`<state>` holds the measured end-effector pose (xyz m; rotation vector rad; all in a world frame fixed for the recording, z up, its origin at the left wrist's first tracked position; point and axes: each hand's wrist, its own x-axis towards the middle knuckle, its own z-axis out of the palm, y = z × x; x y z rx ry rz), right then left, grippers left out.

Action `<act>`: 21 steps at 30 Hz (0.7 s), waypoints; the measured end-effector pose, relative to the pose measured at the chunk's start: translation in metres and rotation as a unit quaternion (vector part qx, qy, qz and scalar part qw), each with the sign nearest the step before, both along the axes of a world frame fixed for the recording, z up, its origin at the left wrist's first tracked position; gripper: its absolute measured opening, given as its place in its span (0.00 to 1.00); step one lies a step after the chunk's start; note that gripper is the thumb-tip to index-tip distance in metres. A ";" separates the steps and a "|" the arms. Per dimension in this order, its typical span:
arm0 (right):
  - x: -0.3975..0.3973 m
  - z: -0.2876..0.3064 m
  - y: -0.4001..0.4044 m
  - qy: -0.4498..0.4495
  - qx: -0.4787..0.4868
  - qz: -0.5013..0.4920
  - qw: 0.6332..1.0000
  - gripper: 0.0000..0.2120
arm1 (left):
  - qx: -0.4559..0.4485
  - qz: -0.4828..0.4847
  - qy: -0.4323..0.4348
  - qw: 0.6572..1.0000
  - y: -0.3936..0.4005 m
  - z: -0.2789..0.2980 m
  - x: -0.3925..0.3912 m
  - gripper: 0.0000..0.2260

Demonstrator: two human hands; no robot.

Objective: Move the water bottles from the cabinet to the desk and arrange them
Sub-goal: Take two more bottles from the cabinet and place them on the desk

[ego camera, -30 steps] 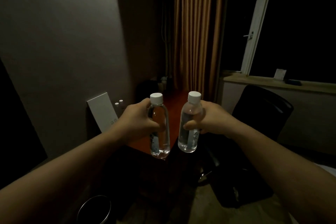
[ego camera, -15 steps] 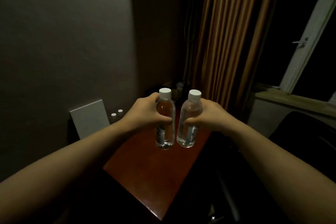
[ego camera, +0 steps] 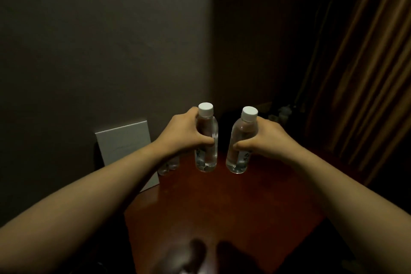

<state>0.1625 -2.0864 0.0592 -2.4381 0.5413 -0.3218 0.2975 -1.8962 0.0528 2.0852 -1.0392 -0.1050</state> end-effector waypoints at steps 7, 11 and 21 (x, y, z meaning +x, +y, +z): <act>0.107 -0.029 -0.095 0.042 0.004 0.108 0.993 0.30 | 0.038 0.154 0.039 0.987 -0.082 -0.027 0.065 0.28; 0.161 -0.057 -0.134 0.070 0.011 0.143 0.987 0.34 | 0.061 0.220 0.046 0.972 -0.114 -0.048 0.104 0.28; 0.270 -0.141 -0.181 0.120 0.061 0.163 0.977 0.32 | 0.083 0.313 0.109 0.940 -0.168 -0.126 0.185 0.28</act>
